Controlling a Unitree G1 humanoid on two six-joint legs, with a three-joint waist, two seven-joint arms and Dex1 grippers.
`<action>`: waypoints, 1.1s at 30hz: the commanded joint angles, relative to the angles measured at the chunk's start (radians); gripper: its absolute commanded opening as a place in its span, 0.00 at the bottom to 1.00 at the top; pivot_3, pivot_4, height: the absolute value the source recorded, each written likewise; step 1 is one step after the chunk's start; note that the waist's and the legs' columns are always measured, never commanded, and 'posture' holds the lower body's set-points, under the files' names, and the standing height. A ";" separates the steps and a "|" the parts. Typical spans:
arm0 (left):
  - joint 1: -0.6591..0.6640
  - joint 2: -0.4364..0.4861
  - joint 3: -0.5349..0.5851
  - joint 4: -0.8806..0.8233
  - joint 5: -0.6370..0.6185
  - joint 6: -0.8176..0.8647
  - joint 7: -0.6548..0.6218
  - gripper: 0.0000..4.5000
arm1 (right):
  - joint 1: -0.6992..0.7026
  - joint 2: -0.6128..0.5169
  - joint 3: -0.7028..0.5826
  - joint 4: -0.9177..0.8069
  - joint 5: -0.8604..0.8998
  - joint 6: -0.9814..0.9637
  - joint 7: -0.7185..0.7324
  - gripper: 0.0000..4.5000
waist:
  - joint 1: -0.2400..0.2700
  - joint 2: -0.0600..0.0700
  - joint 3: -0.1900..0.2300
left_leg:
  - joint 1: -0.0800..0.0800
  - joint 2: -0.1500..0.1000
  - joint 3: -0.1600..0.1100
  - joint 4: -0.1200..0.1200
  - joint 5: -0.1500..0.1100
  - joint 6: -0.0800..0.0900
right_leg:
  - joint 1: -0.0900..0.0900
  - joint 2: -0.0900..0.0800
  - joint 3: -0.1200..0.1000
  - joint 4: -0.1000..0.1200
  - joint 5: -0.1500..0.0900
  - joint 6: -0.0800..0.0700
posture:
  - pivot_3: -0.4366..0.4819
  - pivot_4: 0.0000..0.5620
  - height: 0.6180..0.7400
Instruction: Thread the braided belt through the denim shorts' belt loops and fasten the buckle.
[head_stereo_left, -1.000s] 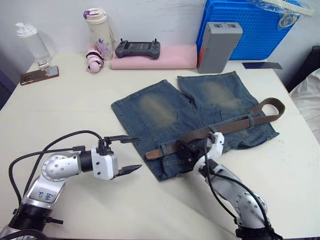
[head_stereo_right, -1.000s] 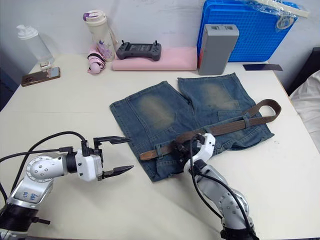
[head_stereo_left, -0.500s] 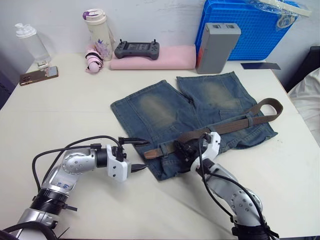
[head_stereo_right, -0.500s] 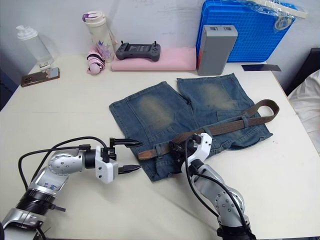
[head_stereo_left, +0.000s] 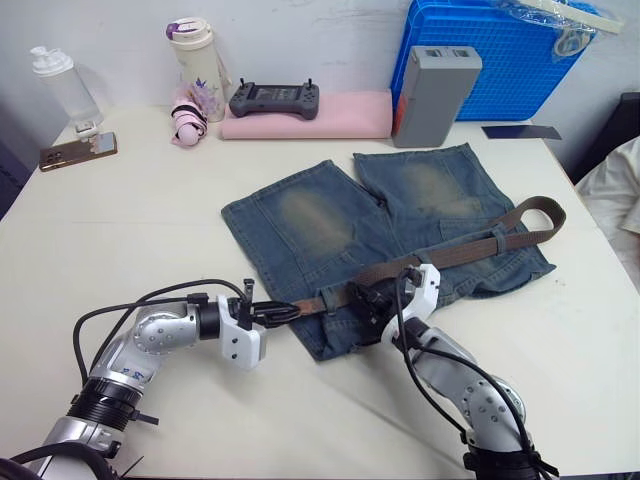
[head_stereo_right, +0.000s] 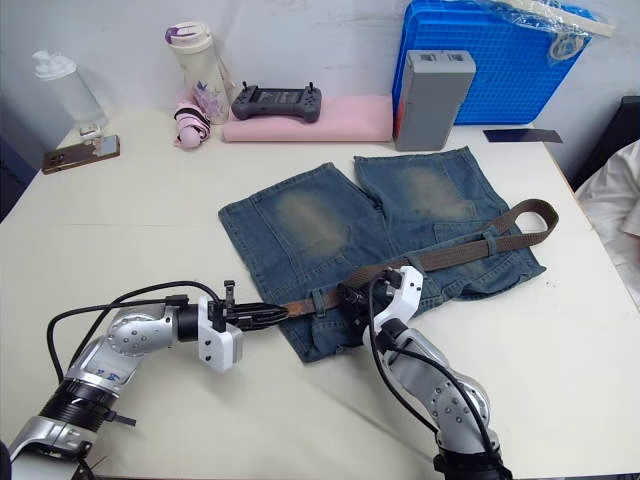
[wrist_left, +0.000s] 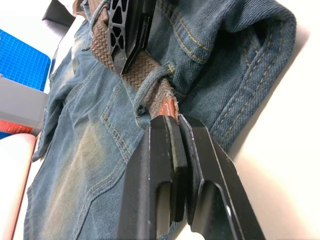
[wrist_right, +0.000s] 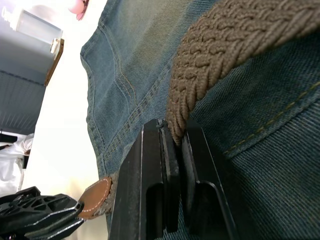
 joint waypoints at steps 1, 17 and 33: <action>-0.011 -0.002 0.002 -0.005 0.016 0.000 0.031 0.01 | 0.001 0.008 -0.010 -0.006 -0.004 0.013 0.015 0.00 | 0.000 0.000 0.000 | 0.000 0.000 0.000 0.000 0.000 0.000 | 0.000 0.000 0.000 0.000 0.000 0.000 | 0.48 0.27 0.87; 0.018 0.014 0.006 -0.014 0.020 0.004 0.072 0.00 | 0.027 -0.473 -0.101 -0.247 -0.052 0.163 0.222 0.56 | 0.004 0.001 0.000 | -0.001 0.000 0.000 0.000 -0.001 0.001 | 0.000 -0.001 -0.001 -0.003 0.000 0.000 | 0.48 0.27 0.87; 0.208 0.237 0.183 0.045 -0.034 -0.131 0.121 0.00 | 0.005 -0.459 0.078 -0.102 -0.456 0.194 0.277 0.01 | -0.010 -0.002 -0.001 | 0.003 0.000 0.000 0.000 0.000 0.000 | 0.002 -0.001 -0.001 -0.003 0.000 -0.001 | 0.48 0.27 0.87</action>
